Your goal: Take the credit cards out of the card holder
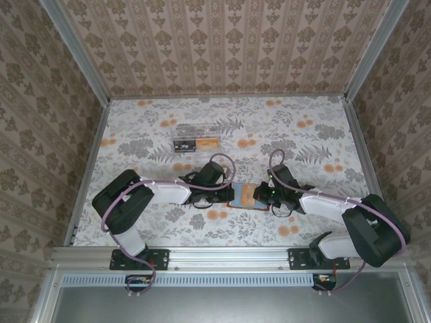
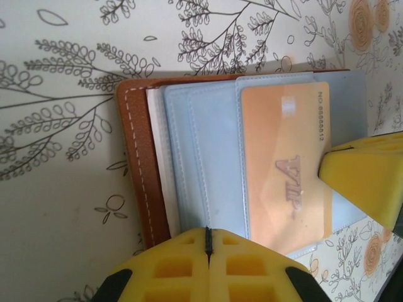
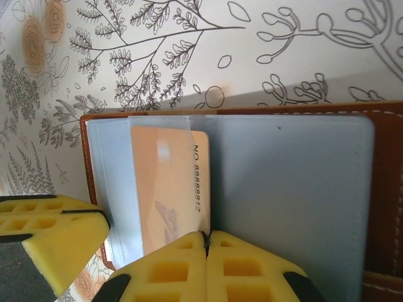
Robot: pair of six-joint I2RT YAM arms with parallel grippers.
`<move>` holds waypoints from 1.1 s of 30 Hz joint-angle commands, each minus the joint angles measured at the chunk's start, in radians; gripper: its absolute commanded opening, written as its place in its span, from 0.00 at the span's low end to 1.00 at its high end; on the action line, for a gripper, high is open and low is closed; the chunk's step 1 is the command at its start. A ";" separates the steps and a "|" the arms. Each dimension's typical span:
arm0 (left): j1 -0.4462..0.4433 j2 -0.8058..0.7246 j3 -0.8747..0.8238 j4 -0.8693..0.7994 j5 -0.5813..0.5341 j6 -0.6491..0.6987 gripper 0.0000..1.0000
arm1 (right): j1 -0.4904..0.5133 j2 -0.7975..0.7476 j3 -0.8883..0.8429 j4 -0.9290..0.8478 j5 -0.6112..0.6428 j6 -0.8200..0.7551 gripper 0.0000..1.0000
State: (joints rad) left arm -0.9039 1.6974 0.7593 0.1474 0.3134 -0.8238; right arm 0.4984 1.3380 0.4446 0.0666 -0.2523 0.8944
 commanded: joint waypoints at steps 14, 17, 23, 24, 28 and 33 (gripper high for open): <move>-0.015 0.020 0.102 -0.094 -0.014 0.051 0.00 | 0.020 0.142 0.037 0.048 -0.062 -0.006 0.05; -0.015 0.034 0.108 -0.105 -0.021 0.052 0.00 | 0.020 0.141 0.041 0.035 -0.058 -0.012 0.05; -0.015 0.074 0.122 -0.156 -0.044 0.048 0.00 | 0.018 0.144 0.057 -0.002 -0.039 -0.034 0.04; -0.015 0.077 0.120 -0.163 -0.049 0.045 0.00 | 0.016 0.146 0.058 -0.004 -0.038 -0.038 0.04; -0.013 0.073 0.108 -0.199 -0.077 0.039 0.00 | 0.004 0.159 0.056 -0.005 -0.041 -0.054 0.04; -0.005 0.073 0.095 -0.213 -0.086 0.029 0.00 | -0.020 0.173 0.037 0.027 -0.080 -0.064 0.04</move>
State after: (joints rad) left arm -0.9157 1.7554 0.8654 0.0296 0.2756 -0.7925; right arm 0.4950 1.4750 0.4984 0.1535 -0.3378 0.8593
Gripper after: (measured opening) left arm 0.050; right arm 0.067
